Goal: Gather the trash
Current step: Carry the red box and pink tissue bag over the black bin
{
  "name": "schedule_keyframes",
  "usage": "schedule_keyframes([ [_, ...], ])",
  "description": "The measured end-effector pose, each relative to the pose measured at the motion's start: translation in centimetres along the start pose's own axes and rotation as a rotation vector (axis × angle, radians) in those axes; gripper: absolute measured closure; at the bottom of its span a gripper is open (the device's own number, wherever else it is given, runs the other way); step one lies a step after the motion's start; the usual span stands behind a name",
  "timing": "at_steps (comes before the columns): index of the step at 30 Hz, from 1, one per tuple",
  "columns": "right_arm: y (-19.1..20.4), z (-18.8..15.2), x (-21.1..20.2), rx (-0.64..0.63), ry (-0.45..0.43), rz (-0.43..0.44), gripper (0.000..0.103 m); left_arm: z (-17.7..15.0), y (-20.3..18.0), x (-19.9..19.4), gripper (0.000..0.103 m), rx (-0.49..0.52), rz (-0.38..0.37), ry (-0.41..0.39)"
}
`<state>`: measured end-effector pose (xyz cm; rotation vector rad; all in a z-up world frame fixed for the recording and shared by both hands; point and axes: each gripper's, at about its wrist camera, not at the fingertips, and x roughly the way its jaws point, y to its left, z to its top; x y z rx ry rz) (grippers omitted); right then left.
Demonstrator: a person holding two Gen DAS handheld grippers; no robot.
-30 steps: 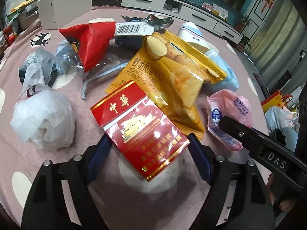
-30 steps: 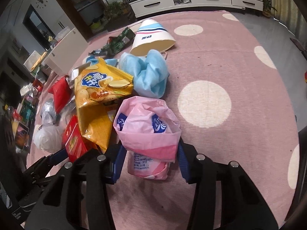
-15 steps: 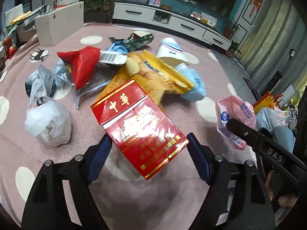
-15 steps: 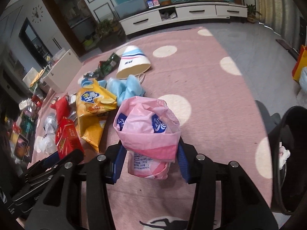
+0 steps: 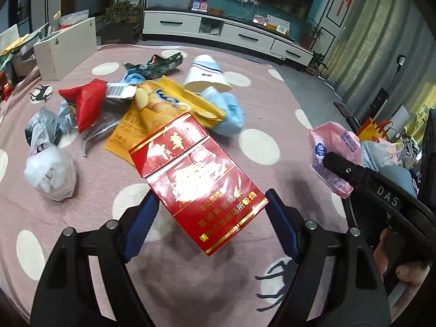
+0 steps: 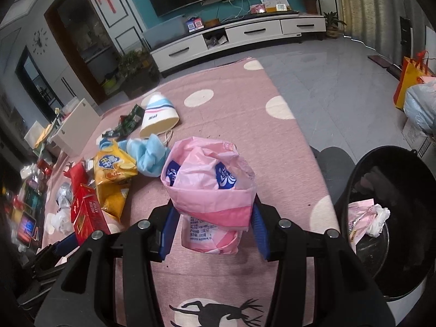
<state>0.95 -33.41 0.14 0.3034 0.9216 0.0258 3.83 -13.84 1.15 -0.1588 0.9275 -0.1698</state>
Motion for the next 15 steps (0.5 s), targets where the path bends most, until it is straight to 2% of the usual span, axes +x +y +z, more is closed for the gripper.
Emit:
schedule_keyframes([
  [11,-2.8,0.6,-3.4,0.060,-0.078,-0.015,0.054,0.2,-4.3,-0.8,0.023,0.071,-0.035,-0.031],
  [15,-3.7,0.9,-5.0,0.069,-0.129,-0.070,0.054,0.5,-5.7,-0.8,0.023,0.098,-0.051,-0.038],
])
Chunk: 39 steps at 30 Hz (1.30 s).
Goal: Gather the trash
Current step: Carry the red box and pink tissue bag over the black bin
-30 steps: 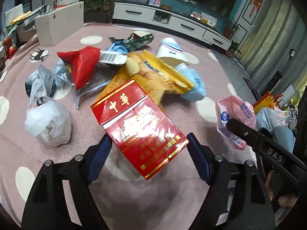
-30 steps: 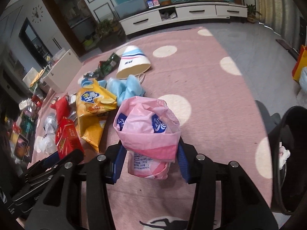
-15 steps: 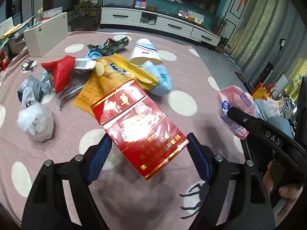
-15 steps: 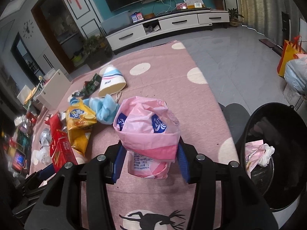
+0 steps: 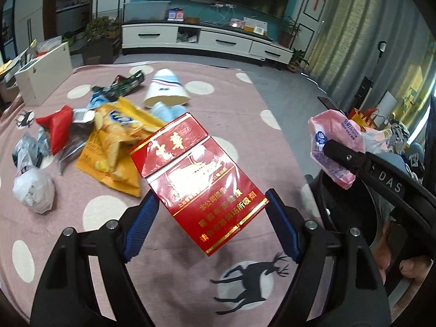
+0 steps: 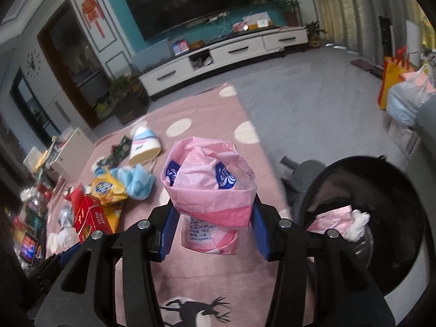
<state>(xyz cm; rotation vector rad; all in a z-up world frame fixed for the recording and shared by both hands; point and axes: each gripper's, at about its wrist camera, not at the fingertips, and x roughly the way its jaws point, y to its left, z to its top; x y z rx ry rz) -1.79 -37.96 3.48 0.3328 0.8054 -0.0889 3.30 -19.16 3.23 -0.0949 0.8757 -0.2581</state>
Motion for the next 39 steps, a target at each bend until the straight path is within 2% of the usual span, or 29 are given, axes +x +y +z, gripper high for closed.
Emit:
schedule_keyframes([
  [14,-4.6,1.1,-2.8,0.097,-0.089,-0.103,0.054,1.4,-6.8,0.8,0.023,0.116,-0.102,-0.019],
  [24,-9.6,1.4,-5.4,0.193,-0.160,-0.225,0.054,1.8,-12.8,2.6,0.023,0.213,-0.226,-0.003],
  [29,-12.0,1.3,-6.1,0.242,-0.173,-0.286,0.054,1.6,-15.3,4.2,0.023,0.244,-0.300,0.036],
  [37,-15.3,0.7,-5.9,0.307,-0.153,-0.393,0.054,0.8,-18.4,6.9,0.023,0.293,-0.375,0.108],
  [39,-16.0,0.5,-5.7,0.323,-0.142,-0.394,0.054,0.5,-19.0,7.8,0.023,0.296,-0.396,0.135],
])
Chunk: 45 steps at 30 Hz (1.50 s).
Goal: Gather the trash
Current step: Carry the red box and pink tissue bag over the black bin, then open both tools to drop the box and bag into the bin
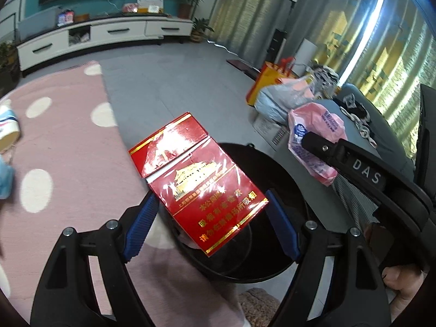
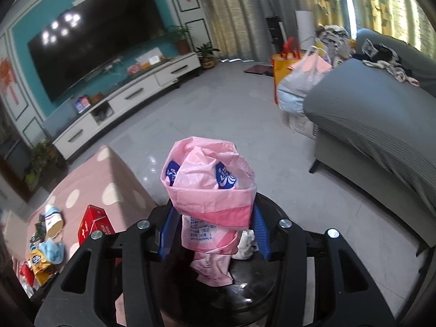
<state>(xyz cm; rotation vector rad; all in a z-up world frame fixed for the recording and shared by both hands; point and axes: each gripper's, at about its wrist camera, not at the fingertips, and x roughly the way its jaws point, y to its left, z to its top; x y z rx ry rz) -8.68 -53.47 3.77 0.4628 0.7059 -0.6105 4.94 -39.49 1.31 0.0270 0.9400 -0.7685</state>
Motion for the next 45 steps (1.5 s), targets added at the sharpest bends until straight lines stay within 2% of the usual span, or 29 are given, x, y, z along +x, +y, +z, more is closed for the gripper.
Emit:
schedule_keyframes([
  [5,-1.0,-0.3,2.0,0.023,0.058,-0.027,0.054,-0.3,-0.2,2.6,0.023,-0.012,-0.060,0.069],
  [12,-2.6,-0.5,4.2,0.057,0.129,-0.072,0.054,-0.9,-0.4,4.7,0.023,-0.005,-0.076,0.128],
  [17,-3.1,-0.7,5.4,0.087,0.184,-0.028,0.054,-1.5,-0.8,5.7,0.023,0.000,-0.089,0.156],
  [26,-3.2,-1.1,6.2,0.086,0.220,-0.067,0.054,-2.5,-1.7,7.1,0.023,-0.001,-0.103,0.205],
  [34,-3.2,-1.3,6.5,0.076,0.233,-0.099,0.053,-2.9,-3.1,7.9,0.023,0.019,-0.101,0.220],
  [45,-2.6,-1.4,6.8,0.045,0.244,-0.110,0.052,-3.1,-2.3,8.0,0.023,-0.004,-0.118,0.225],
])
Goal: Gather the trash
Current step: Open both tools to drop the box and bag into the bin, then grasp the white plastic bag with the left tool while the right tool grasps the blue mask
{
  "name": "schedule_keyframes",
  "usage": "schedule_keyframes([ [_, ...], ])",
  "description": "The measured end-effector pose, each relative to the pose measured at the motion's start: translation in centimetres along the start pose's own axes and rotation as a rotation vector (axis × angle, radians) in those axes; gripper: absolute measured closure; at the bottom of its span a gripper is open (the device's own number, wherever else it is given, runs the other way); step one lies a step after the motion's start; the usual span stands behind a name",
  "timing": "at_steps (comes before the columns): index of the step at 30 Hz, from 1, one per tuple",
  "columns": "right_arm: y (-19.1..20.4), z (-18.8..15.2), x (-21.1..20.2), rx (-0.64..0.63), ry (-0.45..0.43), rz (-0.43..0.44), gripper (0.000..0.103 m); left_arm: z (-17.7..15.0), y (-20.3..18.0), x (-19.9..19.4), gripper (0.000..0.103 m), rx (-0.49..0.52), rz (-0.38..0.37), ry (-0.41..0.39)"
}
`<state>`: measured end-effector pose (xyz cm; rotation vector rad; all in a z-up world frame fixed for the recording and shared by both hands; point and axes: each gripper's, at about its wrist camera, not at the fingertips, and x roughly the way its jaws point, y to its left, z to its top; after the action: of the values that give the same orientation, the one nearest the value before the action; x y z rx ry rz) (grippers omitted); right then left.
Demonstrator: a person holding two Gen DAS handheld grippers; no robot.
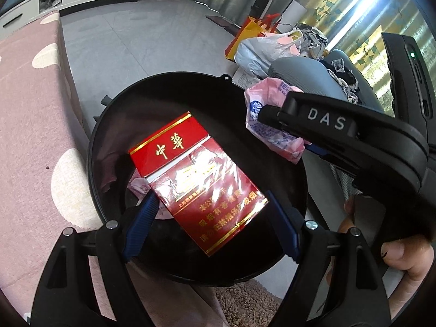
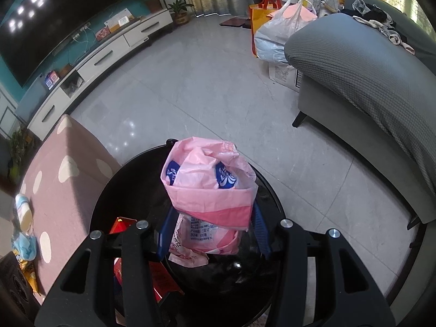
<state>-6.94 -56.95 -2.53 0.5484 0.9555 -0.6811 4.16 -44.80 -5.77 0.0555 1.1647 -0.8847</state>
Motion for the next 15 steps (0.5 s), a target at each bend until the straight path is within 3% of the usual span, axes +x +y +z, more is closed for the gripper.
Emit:
schedule_keyframes([
  [3,-0.1,0.0,-0.1,0.001,-0.002,0.005,0.050,-0.1,0.5,-0.3,0.023,-0.016,-0.013,-0.005],
  [6,-0.2,-0.1,-0.3,0.005,-0.009,0.007,0.041,0.0,0.7,-0.7,0.022,-0.025,-0.020,-0.022],
  [10,-0.4,0.0,-0.8,0.026,-0.028,0.010,0.026,0.1,0.9,-1.7,0.011,-0.018,-0.017,-0.052],
  [15,0.1,0.1,-1.9,0.022,-0.065,0.027,0.016,0.2,2.3,-4.7,0.004,-0.049,0.019,-0.113],
])
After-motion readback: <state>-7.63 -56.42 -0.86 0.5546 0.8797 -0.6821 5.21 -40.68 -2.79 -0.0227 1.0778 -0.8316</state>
